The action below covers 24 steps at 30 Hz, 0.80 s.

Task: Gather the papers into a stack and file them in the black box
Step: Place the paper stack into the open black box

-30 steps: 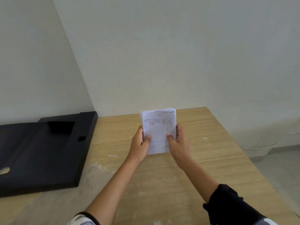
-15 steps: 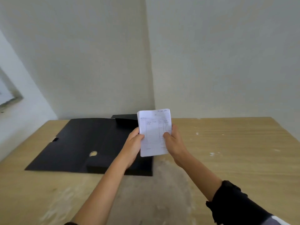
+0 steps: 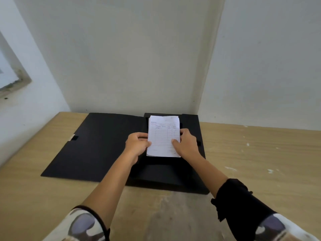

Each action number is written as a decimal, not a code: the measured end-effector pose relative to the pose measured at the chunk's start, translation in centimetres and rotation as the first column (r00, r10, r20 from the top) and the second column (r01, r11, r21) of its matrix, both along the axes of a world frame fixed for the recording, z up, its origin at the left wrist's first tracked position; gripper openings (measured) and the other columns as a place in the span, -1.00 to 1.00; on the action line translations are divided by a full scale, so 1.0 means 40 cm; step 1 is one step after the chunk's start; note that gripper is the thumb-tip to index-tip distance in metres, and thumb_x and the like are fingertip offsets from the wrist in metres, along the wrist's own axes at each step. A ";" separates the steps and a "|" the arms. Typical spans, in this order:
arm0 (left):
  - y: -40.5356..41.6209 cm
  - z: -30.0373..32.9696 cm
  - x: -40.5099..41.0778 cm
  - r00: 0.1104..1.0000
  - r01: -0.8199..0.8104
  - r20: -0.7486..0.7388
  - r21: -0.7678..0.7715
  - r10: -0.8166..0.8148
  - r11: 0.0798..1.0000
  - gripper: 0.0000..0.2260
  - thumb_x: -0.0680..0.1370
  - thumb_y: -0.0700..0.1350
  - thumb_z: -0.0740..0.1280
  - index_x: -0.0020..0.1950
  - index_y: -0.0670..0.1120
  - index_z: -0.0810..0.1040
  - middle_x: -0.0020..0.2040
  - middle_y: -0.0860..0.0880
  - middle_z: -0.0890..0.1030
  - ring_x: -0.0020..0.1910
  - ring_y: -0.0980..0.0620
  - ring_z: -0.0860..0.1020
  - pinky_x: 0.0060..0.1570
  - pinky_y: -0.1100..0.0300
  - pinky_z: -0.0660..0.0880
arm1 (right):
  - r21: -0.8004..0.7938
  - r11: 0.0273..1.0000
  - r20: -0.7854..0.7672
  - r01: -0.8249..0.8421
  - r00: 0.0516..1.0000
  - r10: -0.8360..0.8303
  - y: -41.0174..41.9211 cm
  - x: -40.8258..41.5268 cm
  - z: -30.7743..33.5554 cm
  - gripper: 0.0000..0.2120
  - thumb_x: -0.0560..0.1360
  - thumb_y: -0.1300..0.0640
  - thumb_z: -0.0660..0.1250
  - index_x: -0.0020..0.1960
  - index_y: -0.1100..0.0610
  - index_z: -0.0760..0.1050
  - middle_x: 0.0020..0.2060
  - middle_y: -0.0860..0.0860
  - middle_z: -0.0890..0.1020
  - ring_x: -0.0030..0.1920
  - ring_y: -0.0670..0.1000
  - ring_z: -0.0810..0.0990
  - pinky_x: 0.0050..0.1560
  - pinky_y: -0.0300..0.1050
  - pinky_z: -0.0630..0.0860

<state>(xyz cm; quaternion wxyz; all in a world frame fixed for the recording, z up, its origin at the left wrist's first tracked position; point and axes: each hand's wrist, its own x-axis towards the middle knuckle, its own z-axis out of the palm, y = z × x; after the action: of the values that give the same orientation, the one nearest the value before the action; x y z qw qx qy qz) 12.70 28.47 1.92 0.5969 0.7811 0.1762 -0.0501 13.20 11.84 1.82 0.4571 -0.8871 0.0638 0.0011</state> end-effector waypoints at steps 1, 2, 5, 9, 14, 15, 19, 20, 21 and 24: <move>0.009 -0.011 0.012 1.000 -0.020 -0.010 0.008 0.020 1.000 -0.69 0.44 -0.34 0.37 0.16 -0.15 0.54 0.09 -0.12 0.63 0.03 -0.02 0.58 0.00 0.13 0.52 | -0.051 0.999 0.000 -0.014 1.000 0.014 0.002 0.005 -0.004 -0.58 0.49 0.21 0.29 0.31 0.22 0.28 0.17 0.15 0.56 0.12 0.10 0.57 -0.02 -0.12 0.49; 0.017 -0.022 0.024 0.999 -0.038 -0.018 0.020 0.038 0.999 -0.70 0.43 -0.35 0.37 0.13 -0.15 0.55 0.09 -0.12 0.63 0.01 -0.02 0.58 -0.03 0.15 0.51 | -0.106 0.994 0.008 -0.017 1.000 0.018 0.000 0.008 -0.007 -0.55 0.50 0.21 0.29 0.34 0.23 0.27 0.17 0.15 0.57 0.14 0.11 0.56 0.03 -0.10 0.50; 0.026 -0.046 0.052 0.996 -0.071 -0.041 0.063 0.073 0.995 -0.73 0.41 -0.37 0.37 0.07 -0.14 0.59 0.07 -0.12 0.63 -0.04 -0.02 0.57 -0.08 0.17 0.49 | -0.226 0.974 0.086 0.021 0.996 -0.002 -0.035 0.007 -0.020 -0.59 0.49 0.20 0.28 0.31 0.20 0.34 0.17 0.13 0.57 0.17 0.10 0.52 0.16 -0.04 0.47; -0.002 -0.072 0.065 0.998 -0.049 -0.033 0.105 0.053 0.993 -0.74 0.40 -0.36 0.38 0.03 -0.11 0.60 0.00 -0.11 0.65 -0.11 0.03 0.58 -0.16 0.23 0.47 | -0.365 0.926 0.192 0.099 0.981 -0.030 -0.091 -0.025 -0.052 -0.67 0.49 0.19 0.26 0.25 0.16 0.38 0.15 0.10 0.53 0.20 0.11 0.42 0.16 -0.03 0.41; -0.100 -0.085 0.061 0.993 0.001 0.113 0.252 -0.030 0.968 -0.77 0.41 -0.34 0.38 0.05 -0.17 0.62 -0.11 -0.11 0.66 -0.24 0.11 0.54 -0.24 0.33 0.45 | -0.440 0.895 0.199 0.078 0.980 0.012 -0.115 -0.062 -0.084 -0.64 0.54 0.14 0.17 0.32 0.21 0.33 0.31 0.12 0.39 0.31 0.09 0.35 0.30 -0.03 0.36; -0.122 -0.087 0.060 0.991 0.010 0.127 0.275 -0.047 0.961 -0.76 0.42 -0.34 0.37 0.06 -0.18 0.62 -0.12 -0.14 0.67 -0.22 0.09 0.55 -0.20 0.30 0.47 | -0.412 0.909 0.192 0.066 0.981 0.016 -0.114 -0.063 -0.085 -0.63 0.55 0.16 0.15 0.33 0.23 0.31 0.33 0.13 0.36 0.31 0.08 0.36 0.30 -0.07 0.36; -0.189 -0.101 0.062 0.987 0.052 0.126 0.357 -0.103 0.933 -0.74 0.44 -0.31 0.39 0.12 -0.21 0.60 -0.07 -0.16 0.66 -0.19 0.04 0.57 -0.12 0.27 0.50 | -0.405 0.914 0.189 0.030 0.981 0.052 -0.109 -0.063 -0.086 -0.62 0.56 0.22 0.12 0.35 0.31 0.27 0.34 0.18 0.33 0.30 0.10 0.37 0.27 -0.13 0.36; -0.198 -0.104 0.064 0.985 0.060 0.125 0.377 -0.115 0.924 -0.74 0.45 -0.30 0.39 0.14 -0.21 0.59 -0.05 -0.17 0.66 -0.15 0.00 0.60 -0.07 0.24 0.52 | -0.391 0.920 0.187 0.026 0.981 0.052 -0.109 -0.063 -0.087 -0.62 0.55 0.23 0.12 0.35 0.31 0.27 0.33 0.19 0.33 0.31 0.12 0.37 0.26 -0.11 0.36; -0.204 -0.105 0.065 0.984 0.069 0.123 0.396 -0.127 0.915 -0.73 0.45 -0.29 0.39 0.15 -0.21 0.58 -0.03 -0.17 0.66 -0.11 -0.03 0.62 -0.03 0.21 0.54 | -0.368 0.929 0.185 0.028 0.982 0.044 -0.109 -0.062 -0.087 -0.62 0.54 0.24 0.13 0.34 0.31 0.27 0.33 0.19 0.33 0.31 0.13 0.37 0.24 -0.10 0.38; -0.212 -0.109 0.071 0.979 0.106 0.106 0.456 -0.172 0.884 -0.74 0.45 -0.26 0.40 0.14 -0.21 0.57 0.00 -0.16 0.64 -0.04 -0.07 0.62 -0.03 0.22 0.51 | -0.403 0.915 0.201 0.034 0.978 0.052 -0.110 -0.062 -0.093 -0.62 0.54 0.25 0.12 0.34 0.31 0.27 0.32 0.17 0.34 0.30 0.08 0.38 0.16 -0.14 0.45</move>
<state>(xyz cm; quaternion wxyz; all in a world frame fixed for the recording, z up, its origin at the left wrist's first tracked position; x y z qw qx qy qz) 15.53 19.97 -2.43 0.4069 0.9097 0.0831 0.0052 10.73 7.45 -1.91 0.2680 -0.9579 0.0105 -0.1024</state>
